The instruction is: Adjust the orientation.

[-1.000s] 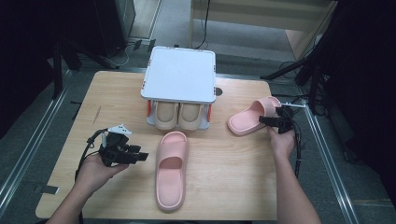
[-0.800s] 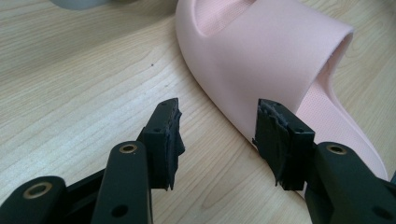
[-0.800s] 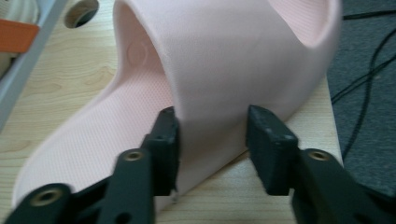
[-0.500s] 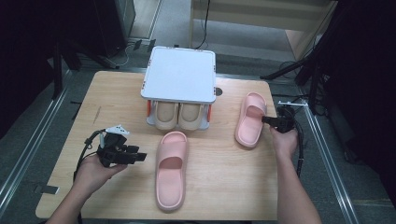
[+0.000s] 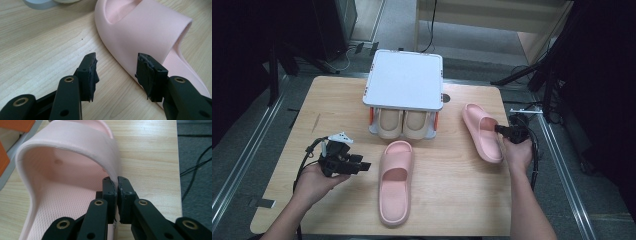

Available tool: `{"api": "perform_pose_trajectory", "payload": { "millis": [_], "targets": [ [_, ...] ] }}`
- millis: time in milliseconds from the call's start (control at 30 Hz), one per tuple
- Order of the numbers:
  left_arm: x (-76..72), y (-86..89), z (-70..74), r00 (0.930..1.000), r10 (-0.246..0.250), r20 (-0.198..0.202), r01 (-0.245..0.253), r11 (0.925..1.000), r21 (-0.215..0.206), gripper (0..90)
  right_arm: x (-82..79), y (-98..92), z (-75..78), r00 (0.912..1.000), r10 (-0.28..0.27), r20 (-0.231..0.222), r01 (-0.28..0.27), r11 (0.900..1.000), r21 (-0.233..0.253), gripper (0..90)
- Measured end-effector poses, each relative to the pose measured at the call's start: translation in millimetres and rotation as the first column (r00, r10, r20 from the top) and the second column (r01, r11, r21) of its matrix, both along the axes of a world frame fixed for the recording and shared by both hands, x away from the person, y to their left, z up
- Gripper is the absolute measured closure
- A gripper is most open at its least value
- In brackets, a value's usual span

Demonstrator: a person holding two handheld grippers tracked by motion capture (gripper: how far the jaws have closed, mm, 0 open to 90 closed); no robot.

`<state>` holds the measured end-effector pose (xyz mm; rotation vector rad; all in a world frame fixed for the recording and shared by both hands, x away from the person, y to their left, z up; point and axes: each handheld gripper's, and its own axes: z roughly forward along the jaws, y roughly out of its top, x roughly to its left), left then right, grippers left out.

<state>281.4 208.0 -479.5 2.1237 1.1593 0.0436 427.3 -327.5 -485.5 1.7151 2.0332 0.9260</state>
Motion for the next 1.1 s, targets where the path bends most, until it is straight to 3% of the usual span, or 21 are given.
{"api": "perform_pose_trajectory", "payload": {
  "millis": [100, 233, 433, 633, 900, 1100],
  "targets": [
    [2.3, -1.1, 1.1, 1.0000, -0.004, -0.007, 0.004, 1.0000, -0.004, 51.8, -6.8, 6.4, 5.5, 0.9997, 0.023, 0.009, -0.023, 0.999, -0.023, 86.7],
    [5.0, -4.8, 7.1, 0.9998, -0.021, 0.002, 0.021, 0.9995, -0.025, 67.3, -23.3, 15.2, 17.0, 0.9969, 0.071, 0.033, -0.070, 0.997, -0.042, 86.7],
    [11.0, -14.4, 10.0, 0.9980, -0.063, 0.006, 0.063, 0.9978, -0.017, 78.1, -48.5, 25.3, 26.1, 0.9924, 0.117, 0.039, -0.114, 0.992, -0.057, 86.7],
    [19.4, -19.8, 10.9, 0.9964, -0.084, 0.001, 0.084, 0.9962, -0.021, 81.3, -67.6, 35.3, 33.8, 0.9874, 0.150, 0.051, -0.147, 0.988, -0.057, 86.7],
    [28.8, -22.3, 5.9, 0.9955, -0.094, 0.003, 0.094, 0.9955, -0.006, 79.3, -96.5, 53.4, 35.1, 0.9831, 0.181, 0.029, -0.179, 0.982, -0.054, 86.6],
    [29.5, -22.4, 4.3, 0.9948, -0.101, 0.016, 0.101, 0.9949, -0.001, 80.0, -119.0, 80.0, 33.5, 0.9693, 0.245, 0.024, -0.243, 0.968, -0.066, 86.6]
  ]
}}
